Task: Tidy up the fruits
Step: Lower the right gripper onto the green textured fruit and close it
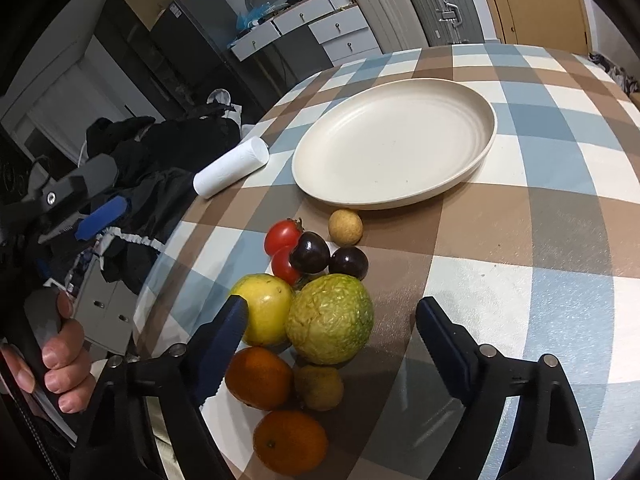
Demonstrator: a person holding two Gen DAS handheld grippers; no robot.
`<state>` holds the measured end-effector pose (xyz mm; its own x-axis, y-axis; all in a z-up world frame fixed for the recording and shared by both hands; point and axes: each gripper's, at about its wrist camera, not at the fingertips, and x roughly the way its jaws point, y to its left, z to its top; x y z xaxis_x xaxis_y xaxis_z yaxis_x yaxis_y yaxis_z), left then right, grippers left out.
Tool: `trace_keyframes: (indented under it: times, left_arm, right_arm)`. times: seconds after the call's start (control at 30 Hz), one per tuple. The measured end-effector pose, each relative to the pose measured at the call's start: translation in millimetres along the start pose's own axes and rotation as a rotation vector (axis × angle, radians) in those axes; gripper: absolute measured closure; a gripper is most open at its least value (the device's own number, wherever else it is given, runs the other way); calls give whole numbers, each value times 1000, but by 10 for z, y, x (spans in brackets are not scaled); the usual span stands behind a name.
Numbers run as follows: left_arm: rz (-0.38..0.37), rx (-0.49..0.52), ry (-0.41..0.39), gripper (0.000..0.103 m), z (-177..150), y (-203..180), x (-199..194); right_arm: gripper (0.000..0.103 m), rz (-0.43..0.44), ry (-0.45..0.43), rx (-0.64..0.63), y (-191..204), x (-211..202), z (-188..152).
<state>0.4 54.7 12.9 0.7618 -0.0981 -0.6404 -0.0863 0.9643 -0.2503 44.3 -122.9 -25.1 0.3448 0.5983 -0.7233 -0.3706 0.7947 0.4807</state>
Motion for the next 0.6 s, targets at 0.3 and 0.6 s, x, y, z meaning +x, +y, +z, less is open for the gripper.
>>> trace_keyframes:
  times: [0.3, 0.6]
  left_arm:
    - [-2, 1, -1, 1, 3, 10, 4]
    - [-2, 2, 4, 1, -9, 23, 10]
  right_arm:
    - [27, 74, 25, 75, -103, -8, 14]
    - [45, 166, 85, 182, -236, 59, 4]
